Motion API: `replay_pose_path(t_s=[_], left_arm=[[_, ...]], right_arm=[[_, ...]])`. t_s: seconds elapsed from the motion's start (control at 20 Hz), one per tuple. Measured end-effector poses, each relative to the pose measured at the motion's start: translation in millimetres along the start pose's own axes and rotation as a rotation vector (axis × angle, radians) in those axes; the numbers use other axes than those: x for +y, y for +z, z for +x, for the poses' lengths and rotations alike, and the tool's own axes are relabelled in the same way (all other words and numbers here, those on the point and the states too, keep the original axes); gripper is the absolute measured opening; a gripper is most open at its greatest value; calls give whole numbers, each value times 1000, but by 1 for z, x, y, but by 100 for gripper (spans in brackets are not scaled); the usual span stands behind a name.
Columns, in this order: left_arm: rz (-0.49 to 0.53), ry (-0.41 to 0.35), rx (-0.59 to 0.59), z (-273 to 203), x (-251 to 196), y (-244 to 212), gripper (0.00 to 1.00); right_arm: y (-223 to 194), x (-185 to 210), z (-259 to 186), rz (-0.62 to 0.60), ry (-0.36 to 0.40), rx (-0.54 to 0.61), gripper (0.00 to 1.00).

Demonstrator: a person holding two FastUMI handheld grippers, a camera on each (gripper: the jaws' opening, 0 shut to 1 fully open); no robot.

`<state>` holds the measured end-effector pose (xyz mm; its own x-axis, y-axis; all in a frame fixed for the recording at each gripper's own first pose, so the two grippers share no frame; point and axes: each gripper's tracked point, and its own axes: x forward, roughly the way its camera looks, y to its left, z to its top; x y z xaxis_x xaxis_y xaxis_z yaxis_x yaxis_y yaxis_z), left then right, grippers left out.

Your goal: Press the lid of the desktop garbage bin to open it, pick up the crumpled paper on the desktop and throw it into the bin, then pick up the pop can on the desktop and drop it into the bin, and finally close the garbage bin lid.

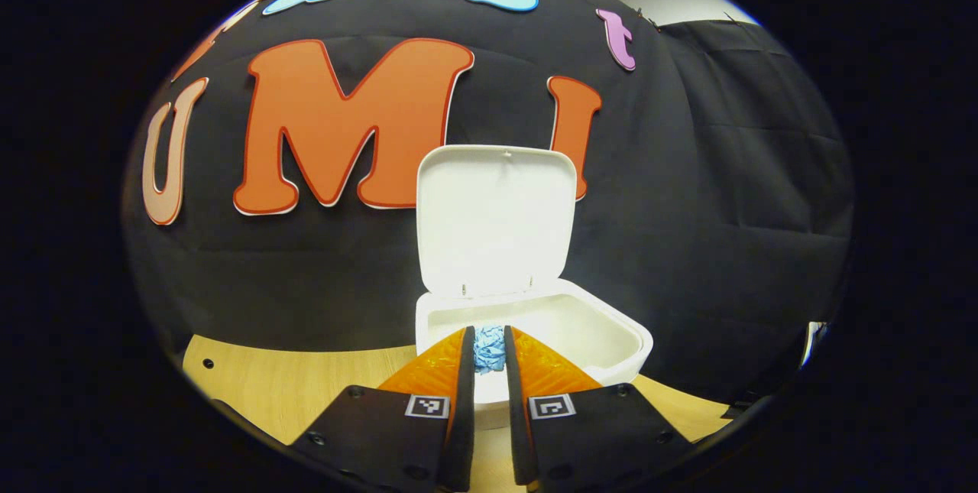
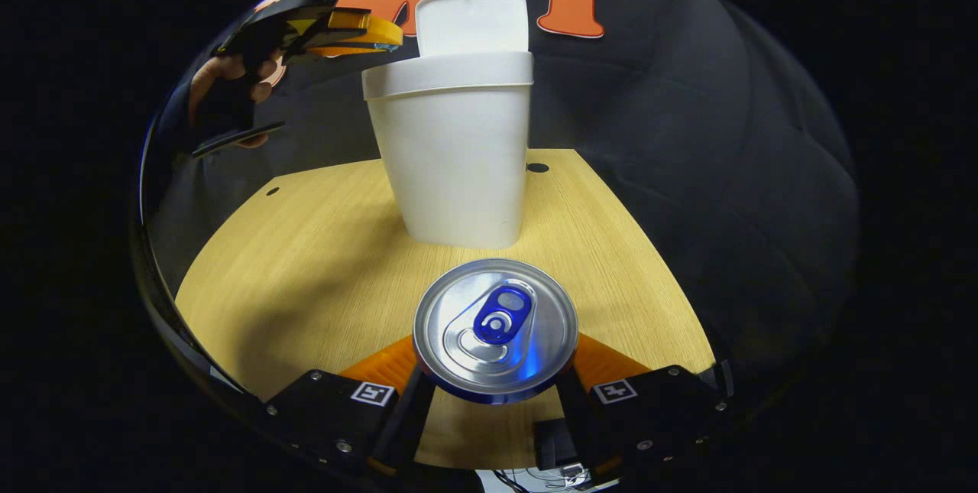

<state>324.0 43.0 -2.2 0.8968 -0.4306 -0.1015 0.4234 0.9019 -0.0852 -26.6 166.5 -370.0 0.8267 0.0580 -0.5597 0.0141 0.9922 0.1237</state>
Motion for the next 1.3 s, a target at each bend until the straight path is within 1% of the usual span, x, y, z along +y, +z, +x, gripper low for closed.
replay_pose_path(t_s=[0.05, 0.15, 0.25, 0.3, 0.35, 0.45, 0.55, 0.6, 0.65, 0.75, 1.0, 1.3], left_arm=[[-3, 0, 12, 1, 0, -3, 29], [-7, -6, 34, 2, -2, -8, 29], [-5, -13, 55, 2, -4, -13, 32], [2, -9, 60, 1, -1, -14, 36], [4, -12, 62, 1, 0, -13, 49], [5, -17, 65, 1, 1, -14, 67], [-2, -13, 63, -1, 3, -14, 79], [-3, -3, 62, -3, 6, -14, 82], [-2, 10, 64, -6, 11, -14, 89], [-2, 33, 66, -13, 19, -13, 96], [5, 105, 35, -27, 46, -8, 97], [14, 185, 17, -50, 72, -8, 97]], right_arm=[[1, -2, 3, 0, -4, 2, 79], [3, -3, 4, 4, -6, -2, 79], [7, -3, 6, 4, -8, -4, 79], [9, -2, 7, 3, -6, -6, 79], [10, -3, 7, 1, -6, -5, 80], [14, -1, 7, -10, -1, -6, 79], [23, 3, 12, -23, 2, -11, 79], [28, 3, 13, -30, -1, -18, 80], [33, 4, 15, -38, 1, -25, 79], [43, 5, 17, -62, 0, -33, 79], [89, 8, 10, -117, 5, -99, 79], [140, 7, -21, -165, 12, -171, 79]])
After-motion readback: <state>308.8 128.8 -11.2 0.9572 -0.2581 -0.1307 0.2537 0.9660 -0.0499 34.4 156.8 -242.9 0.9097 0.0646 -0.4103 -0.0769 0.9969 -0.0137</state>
